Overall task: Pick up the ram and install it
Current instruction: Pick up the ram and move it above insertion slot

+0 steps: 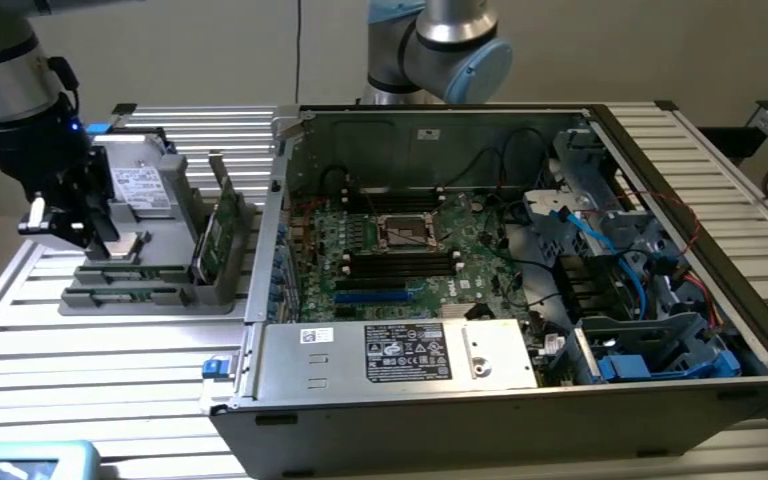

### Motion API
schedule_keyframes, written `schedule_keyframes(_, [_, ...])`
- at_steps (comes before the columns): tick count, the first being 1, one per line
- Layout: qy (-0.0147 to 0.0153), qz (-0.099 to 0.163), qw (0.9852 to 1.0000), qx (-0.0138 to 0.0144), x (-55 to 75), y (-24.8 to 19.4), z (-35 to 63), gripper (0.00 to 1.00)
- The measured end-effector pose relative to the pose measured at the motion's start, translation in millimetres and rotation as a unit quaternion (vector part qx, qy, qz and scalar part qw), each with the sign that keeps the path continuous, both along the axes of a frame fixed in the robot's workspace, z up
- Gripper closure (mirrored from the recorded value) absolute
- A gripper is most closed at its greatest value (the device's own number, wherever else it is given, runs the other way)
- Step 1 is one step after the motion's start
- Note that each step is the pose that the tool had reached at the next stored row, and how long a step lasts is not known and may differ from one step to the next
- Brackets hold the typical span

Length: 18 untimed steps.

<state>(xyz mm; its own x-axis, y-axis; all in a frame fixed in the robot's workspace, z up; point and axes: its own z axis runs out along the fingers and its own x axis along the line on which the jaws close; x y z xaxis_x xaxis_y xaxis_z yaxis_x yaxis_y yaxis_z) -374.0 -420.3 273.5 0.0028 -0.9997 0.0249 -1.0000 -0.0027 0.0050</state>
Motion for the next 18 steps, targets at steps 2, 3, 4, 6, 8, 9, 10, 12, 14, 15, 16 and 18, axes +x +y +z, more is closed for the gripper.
schedule_keyframes(2, [0.0000,0.000,1.0000,0.0000,0.8,-0.2,-3.7,0.64])
schedule_keyframes(3, [0.0000,0.000,1.0000,0.0000,1.1,-0.2,-5.4,0.64])
schedule_keyframes(4, [0.0000,0.000,1.0000,0.0000,1.1,-0.2,-7.5,0.64])
schedule_keyframes(6, [0.0000,0.000,1.0000,0.0000,1.2,-0.2,-11.0,0.64])
schedule_keyframes(8, [0.0000,0.000,1.0000,0.0000,1.2,-0.2,-14.6,0.64])
schedule_keyframes(9, [0.0000,0.000,1.0000,0.0000,1.3,-0.2,-16.4,0.64])
schedule_keyframes(10, [0.0000,0.000,1.0000,0.0000,1.5,-0.3,-18.3,0.64])
schedule_keyframes(12, [0.0000,0.000,1.0000,0.0000,3.7,-0.3,-21.8,0.64])
schedule_keyframes(14, [0.0000,0.000,1.0000,0.0000,6.3,-0.2,-25.4,0.64])
schedule_keyframes(15, [0.0000,0.000,1.0000,0.0000,6.6,-0.2,-27.4,0.64])
schedule_keyframes(16, [0.0000,0.000,1.0000,0.0000,6.6,-0.2,-29.2,0.64])
schedule_keyframes(18, [0.0000,0.000,1.0000,0.0000,6.7,-0.7,-32.8,0.64])
